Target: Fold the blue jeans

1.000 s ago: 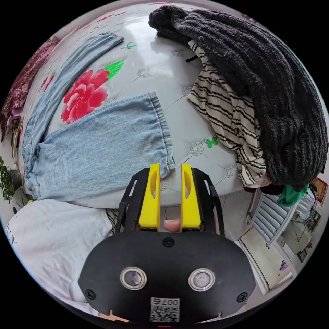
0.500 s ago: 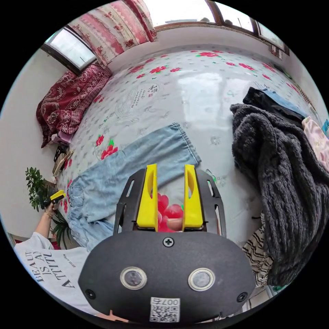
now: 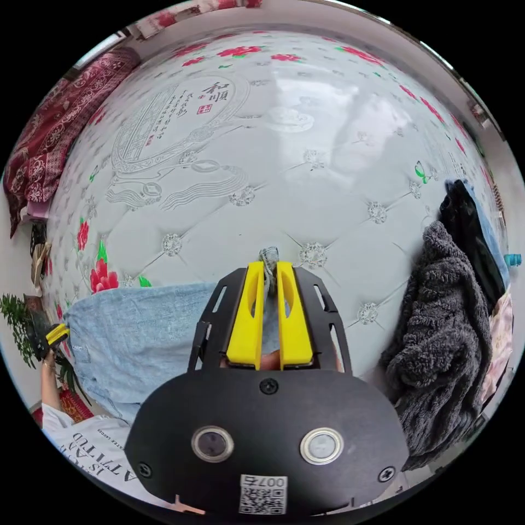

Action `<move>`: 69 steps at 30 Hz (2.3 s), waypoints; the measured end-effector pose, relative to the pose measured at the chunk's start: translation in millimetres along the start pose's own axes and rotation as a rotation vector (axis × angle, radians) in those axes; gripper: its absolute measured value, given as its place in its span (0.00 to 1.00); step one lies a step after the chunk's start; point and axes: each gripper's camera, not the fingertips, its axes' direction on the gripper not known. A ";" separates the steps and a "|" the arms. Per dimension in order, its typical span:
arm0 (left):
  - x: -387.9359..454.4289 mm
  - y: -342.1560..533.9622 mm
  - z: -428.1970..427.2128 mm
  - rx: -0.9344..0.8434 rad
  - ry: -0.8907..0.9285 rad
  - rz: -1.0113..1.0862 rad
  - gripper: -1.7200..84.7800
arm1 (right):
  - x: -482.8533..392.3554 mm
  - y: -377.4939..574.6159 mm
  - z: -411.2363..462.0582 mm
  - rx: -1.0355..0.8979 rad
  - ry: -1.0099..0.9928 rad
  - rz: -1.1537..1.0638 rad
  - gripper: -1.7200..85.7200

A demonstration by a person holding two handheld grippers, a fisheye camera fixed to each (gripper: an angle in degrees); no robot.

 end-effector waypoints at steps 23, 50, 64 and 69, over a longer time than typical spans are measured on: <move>46.7 175.8 -117.4 0.405 0.105 -0.032 0.02 | 125.4 383.3 -97.4 0.401 -0.444 0.260 0.02; 199.2 307.0 -10.4 0.046 -0.064 0.009 0.05 | 156.9 612.1 7.5 0.125 -0.357 0.377 0.05; 133.6 409.9 -22.9 0.368 0.301 -0.752 0.13 | 179.7 628.8 55.1 0.220 -0.765 0.621 0.10; 131.3 375.0 -10.7 0.366 0.280 -0.837 0.15 | 166.0 595.5 30.7 0.169 -0.555 0.554 0.06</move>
